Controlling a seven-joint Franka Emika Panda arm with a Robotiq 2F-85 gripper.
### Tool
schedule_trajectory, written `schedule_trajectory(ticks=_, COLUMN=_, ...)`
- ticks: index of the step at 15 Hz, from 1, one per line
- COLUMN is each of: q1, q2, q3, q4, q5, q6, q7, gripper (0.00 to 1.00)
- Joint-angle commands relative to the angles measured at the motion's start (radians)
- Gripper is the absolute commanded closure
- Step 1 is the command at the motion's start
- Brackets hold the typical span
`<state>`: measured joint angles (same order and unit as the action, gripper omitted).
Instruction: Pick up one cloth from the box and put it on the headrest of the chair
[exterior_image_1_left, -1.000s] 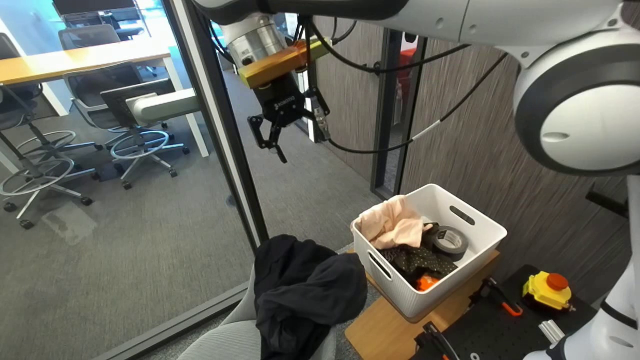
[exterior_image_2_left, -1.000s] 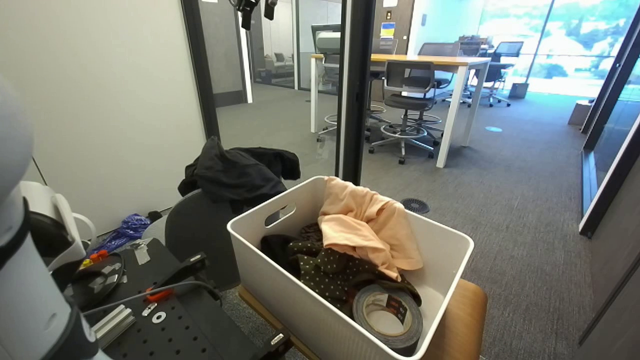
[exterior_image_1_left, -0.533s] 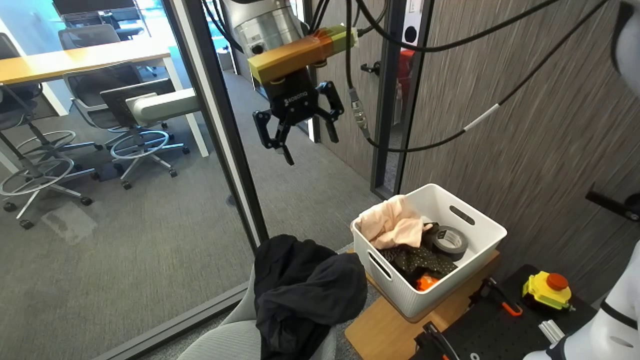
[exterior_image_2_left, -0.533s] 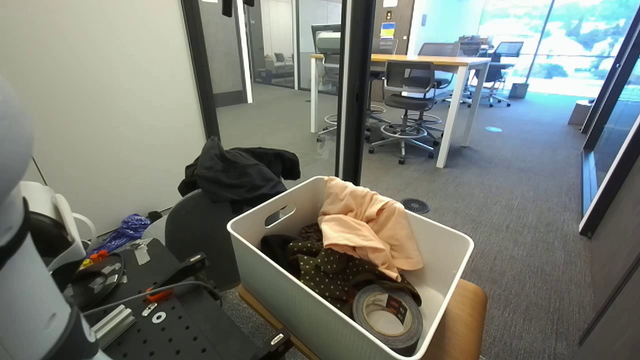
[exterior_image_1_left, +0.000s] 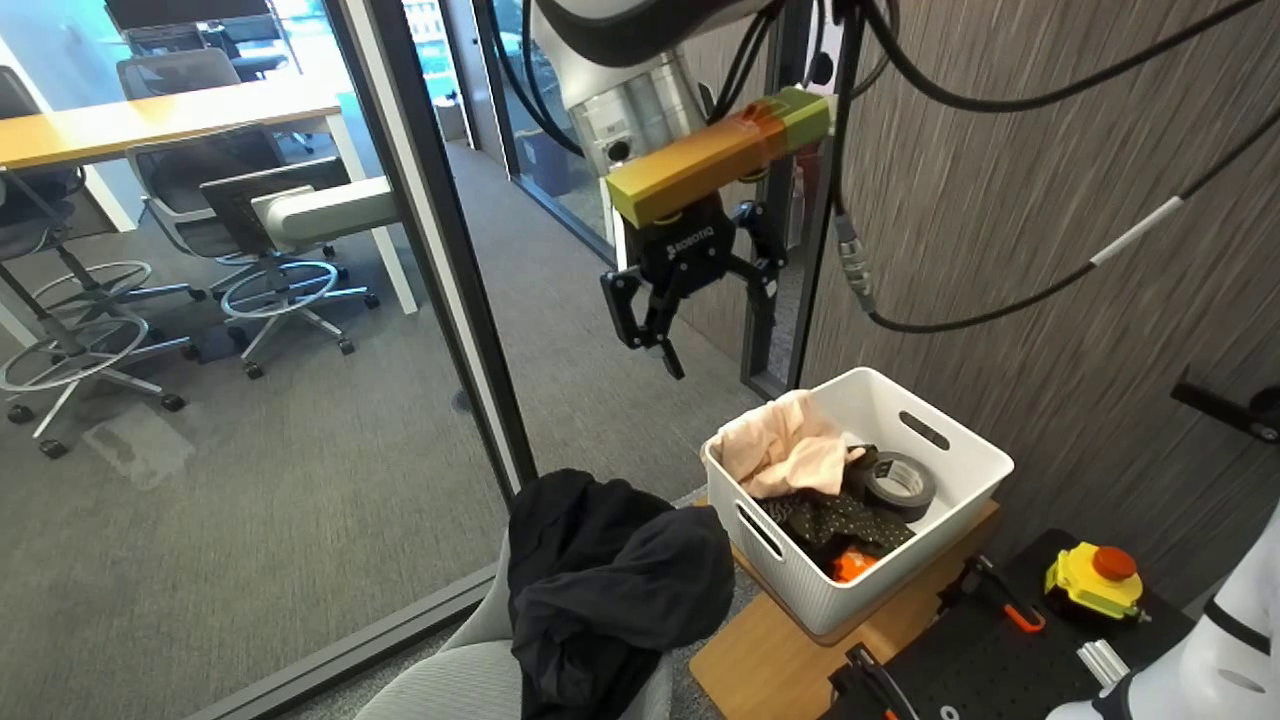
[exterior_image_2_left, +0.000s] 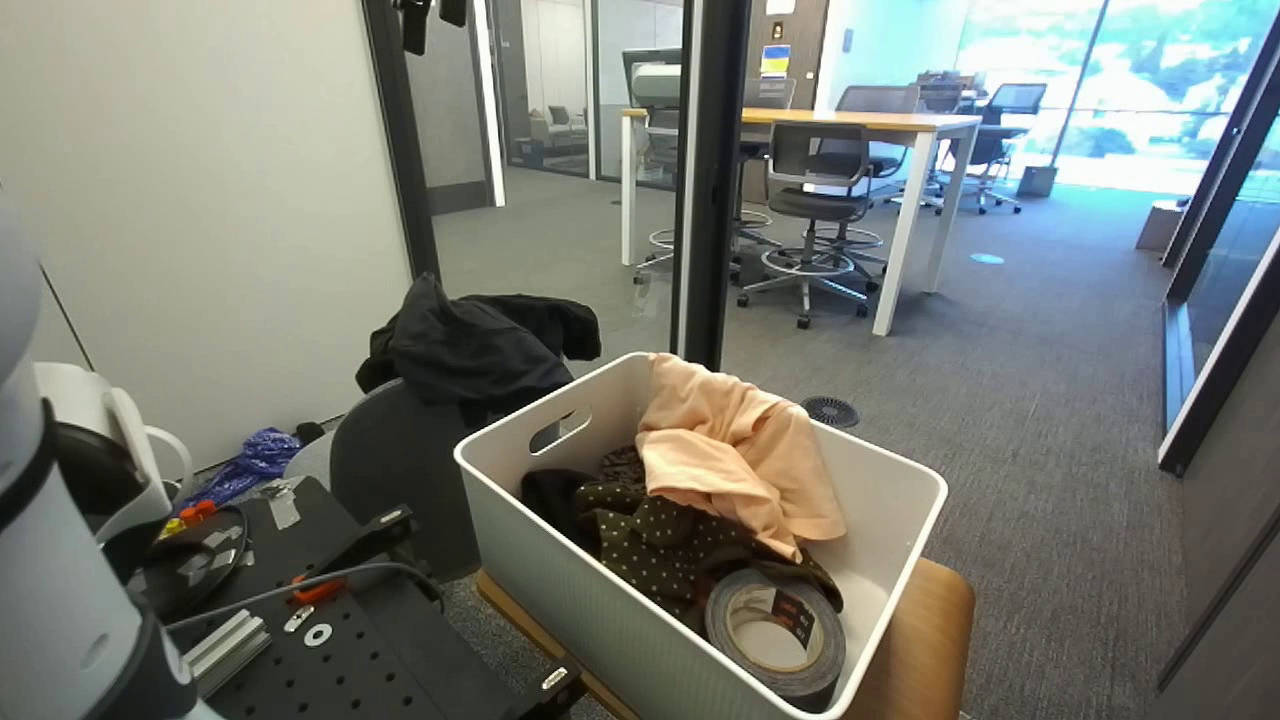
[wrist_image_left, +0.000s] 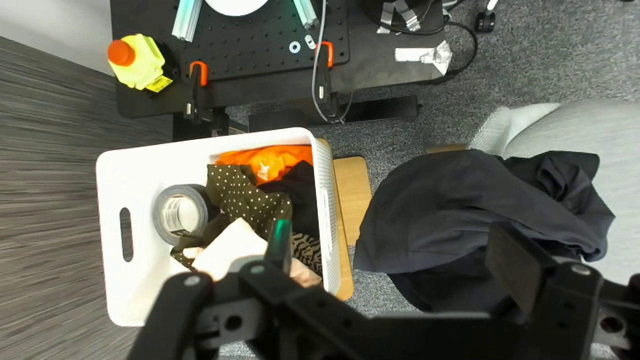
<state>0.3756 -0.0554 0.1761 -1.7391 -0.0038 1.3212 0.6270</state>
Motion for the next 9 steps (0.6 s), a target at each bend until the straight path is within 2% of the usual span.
schedule_trajectory(ticks=1, q1=-0.061, q2=-0.205, q3=0.042, q4=-0.245, q5=0.037, q6=0.115, q7=0.031, gripper=0.00)
schedule_trajectory(ticks=6, q1=-0.106, q2=-0.458, q3=0.071, q4=-0.522, q5=0.123, q6=0.228, q7=0.052, gripper=0.00)
schedule_trajectory(ticks=7, q1=-0.060, q2=-0.509, q3=0.034, q4=-0.581, q5=0.124, q6=0.244, q7=0.059, gripper=0.00)
schedule_trajectory(ticks=9, q1=-0.047, q2=-0.614, q3=0.026, q4=-0.688, q5=0.137, q6=0.254, q7=0.070, gripper=0.00)
